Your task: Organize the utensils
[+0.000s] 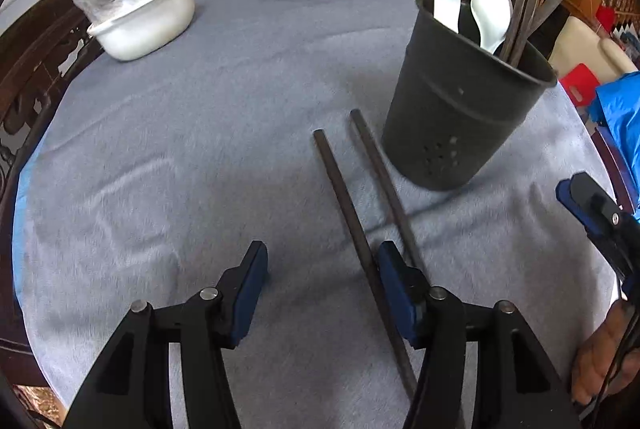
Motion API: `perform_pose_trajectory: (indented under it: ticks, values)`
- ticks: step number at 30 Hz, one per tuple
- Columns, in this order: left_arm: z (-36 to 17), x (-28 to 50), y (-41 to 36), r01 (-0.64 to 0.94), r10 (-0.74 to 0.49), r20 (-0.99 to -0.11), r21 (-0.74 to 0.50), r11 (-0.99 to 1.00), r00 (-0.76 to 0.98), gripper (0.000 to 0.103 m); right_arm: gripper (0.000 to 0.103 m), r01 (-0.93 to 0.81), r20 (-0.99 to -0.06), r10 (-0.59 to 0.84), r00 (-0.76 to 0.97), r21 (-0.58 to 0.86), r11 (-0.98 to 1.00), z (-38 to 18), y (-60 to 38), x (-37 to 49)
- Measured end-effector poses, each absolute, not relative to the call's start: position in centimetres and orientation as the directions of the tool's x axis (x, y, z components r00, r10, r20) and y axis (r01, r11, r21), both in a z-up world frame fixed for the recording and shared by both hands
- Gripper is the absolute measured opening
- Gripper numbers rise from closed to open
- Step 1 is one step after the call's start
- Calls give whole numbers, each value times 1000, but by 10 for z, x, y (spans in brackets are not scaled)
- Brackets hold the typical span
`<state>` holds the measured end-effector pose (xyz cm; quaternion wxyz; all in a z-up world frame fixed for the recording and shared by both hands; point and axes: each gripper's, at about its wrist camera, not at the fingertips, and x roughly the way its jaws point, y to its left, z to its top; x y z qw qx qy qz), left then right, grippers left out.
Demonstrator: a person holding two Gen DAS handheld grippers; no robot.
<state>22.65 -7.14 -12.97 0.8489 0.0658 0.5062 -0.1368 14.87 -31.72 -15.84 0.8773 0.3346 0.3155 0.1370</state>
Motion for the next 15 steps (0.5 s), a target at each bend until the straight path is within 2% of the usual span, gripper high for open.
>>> perform_pose_trajectory:
  ticks: [11, 12, 14, 15]
  values:
    - [-111, 244, -57, 276, -206, -859, -79, 958, 469, 57, 36, -30, -467, 457, 758, 674, 739, -160, -316, 150]
    - [-111, 248, -58, 281, -218, -860, -91, 955, 461, 55, 36, -30, -468, 457, 757, 673, 739, -160, -316, 150]
    - [-113, 257, -68, 285, -248, -869, -130, 950, 429, 37, 36, -29, -469, 457, 756, 673, 739, -160, -316, 151]
    - [-114, 262, -71, 282, -261, -872, -149, 948, 415, 33, 36, -29, -470, 457, 755, 673, 739, -160, -316, 151]
